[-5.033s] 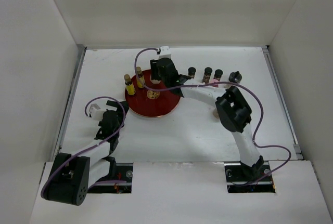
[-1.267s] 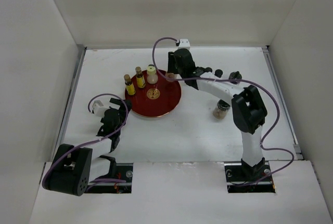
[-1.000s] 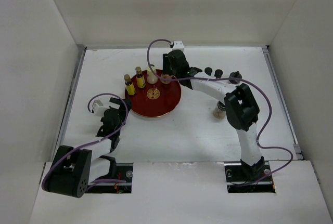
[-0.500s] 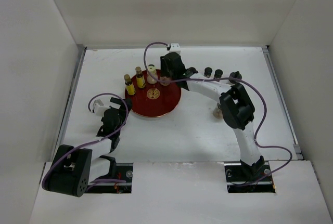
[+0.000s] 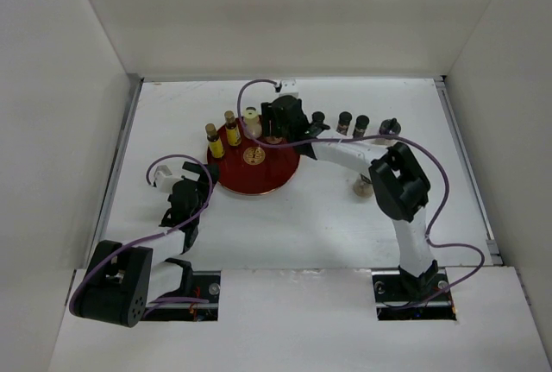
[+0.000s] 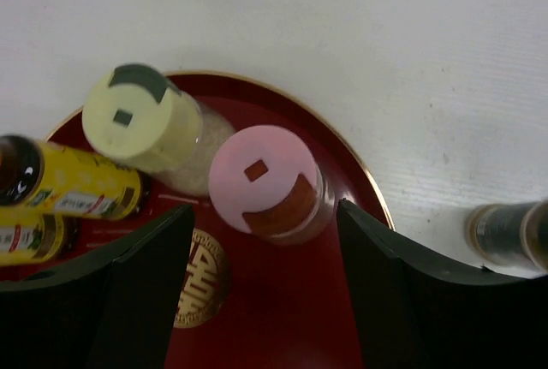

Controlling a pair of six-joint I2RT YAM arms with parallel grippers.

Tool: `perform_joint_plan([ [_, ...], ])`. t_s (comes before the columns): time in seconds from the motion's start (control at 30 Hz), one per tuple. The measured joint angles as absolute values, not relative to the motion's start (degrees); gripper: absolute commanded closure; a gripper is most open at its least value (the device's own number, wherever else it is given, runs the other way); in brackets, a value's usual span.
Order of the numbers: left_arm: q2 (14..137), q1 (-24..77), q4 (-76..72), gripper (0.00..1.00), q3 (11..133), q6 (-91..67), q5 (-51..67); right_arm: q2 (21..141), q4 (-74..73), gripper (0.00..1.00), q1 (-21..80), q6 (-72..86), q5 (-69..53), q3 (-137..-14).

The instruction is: Organize the condiment bottles

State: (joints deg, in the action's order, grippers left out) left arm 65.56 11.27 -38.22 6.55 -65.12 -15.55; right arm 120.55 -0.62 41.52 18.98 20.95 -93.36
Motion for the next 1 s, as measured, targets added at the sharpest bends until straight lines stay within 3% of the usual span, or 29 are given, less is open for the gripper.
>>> perform_joint_plan([
  [0.07, 65.6, 11.3, -38.2, 0.0, 6.5, -65.1, -15.5, 117.2, 0.4, 0.28, 41.7, 19.1, 20.9, -89.5],
  [0.13, 65.6, 11.3, -38.2, 0.0, 6.5, -65.1, -15.4, 112.2, 2.1, 0.37, 42.2, 19.4, 20.9, -84.6],
  [0.27, 65.4, 11.3, -38.2, 0.0, 6.5, -65.1, -15.4, 98.9, 6.5, 0.76, 42.6, 19.6, 21.7, -73.2],
  [0.3, 65.4, 11.3, -38.2, 0.0, 6.5, -65.1, -15.3, 95.4, 7.7, 0.82, 42.7, 19.6, 22.4, -70.3],
  [0.4, 65.2, 11.3, -38.2, 0.0, 6.5, -65.1, -15.3, 83.7, 10.1, 0.84, 42.9, 19.6, 25.9, -60.0],
  [0.47, 64.9, 11.3, -38.2, 0.0, 6.5, -65.1, -15.3, 76.5, 9.7, 0.77, 42.9, 19.7, 29.0, -53.5],
  [0.6, 64.2, 11.3, -38.2, 0.0, 6.5, -65.1, -15.3, 62.7, 3.8, 0.4, 42.4, 20.9, 37.2, -42.1],
  [0.67, 63.5, 11.3, -38.1, 0.0, 6.5, -65.0, -15.3, 56.9, -0.6, 0.29, 42.3, 21.9, 42.2, -38.2],
  [0.8, 63.1, 11.3, -38.0, 0.0, 6.5, -64.9, -15.5, 52.0, -8.4, 0.21, 41.3, 24.6, 47.8, -35.3],
  [1.0, 63.1, 11.3, -37.8, 0.0, 6.5, -64.9, -15.5, 58.2, -11.1, 0.15, 37.2, 27.1, 46.3, -34.6],
])
